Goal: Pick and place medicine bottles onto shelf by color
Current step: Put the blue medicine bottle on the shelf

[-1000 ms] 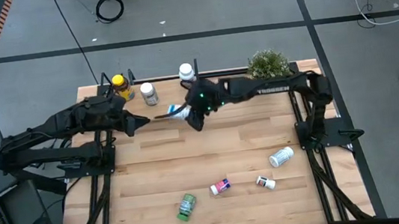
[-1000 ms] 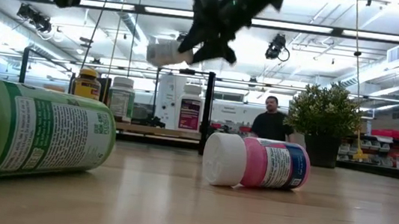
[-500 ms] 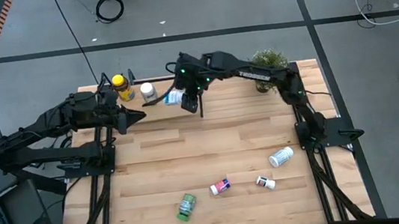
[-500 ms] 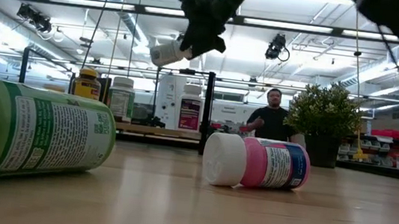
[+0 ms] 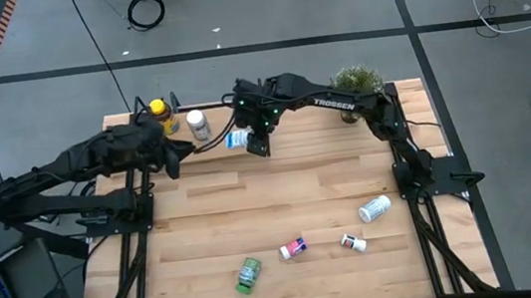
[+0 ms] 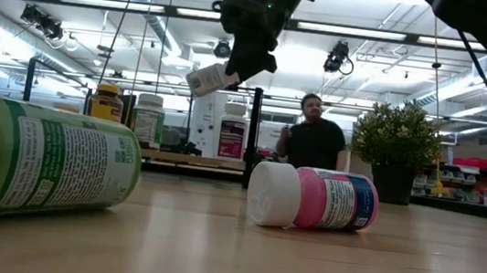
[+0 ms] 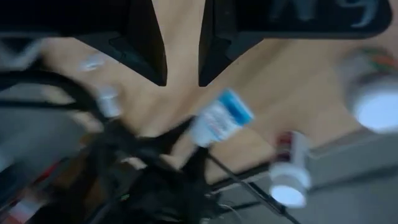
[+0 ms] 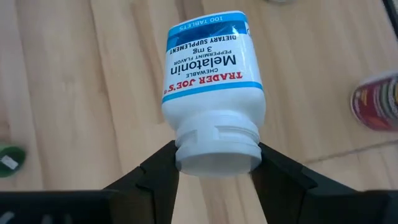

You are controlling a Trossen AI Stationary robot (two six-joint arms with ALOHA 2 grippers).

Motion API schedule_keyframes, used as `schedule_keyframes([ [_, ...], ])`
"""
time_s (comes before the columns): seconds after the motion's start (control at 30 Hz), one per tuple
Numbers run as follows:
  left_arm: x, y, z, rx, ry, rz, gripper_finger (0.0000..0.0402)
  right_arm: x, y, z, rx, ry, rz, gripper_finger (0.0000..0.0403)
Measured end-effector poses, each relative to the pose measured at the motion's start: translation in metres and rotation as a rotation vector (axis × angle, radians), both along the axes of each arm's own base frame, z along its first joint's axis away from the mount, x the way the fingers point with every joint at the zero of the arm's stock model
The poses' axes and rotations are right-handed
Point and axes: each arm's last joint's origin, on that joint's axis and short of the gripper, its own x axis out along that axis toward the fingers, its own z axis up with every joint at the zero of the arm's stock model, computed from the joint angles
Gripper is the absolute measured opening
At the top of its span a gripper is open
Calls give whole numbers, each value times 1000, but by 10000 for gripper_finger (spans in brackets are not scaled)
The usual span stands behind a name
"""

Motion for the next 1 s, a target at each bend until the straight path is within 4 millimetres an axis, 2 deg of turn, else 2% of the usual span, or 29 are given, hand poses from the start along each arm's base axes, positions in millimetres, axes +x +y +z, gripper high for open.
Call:
schedule_keyframes([
  [0.2,34,8,-21,281,284,-141,127,5,12,1,5,-18,5,185],
  [0.4,65,13,-46,337,454,-225,200,4,10,2,116,-20,-144,185],
  [0.7,86,22,-64,502,630,-199,306,3,-5,5,306,-57,-311,185],
  [0.83,98,25,-64,603,623,-186,330,5,-10,8,376,-114,-318,185],
  [1.0,110,24,-65,656,595,-193,338,6,-14,10,413,-138,-327,185],
])
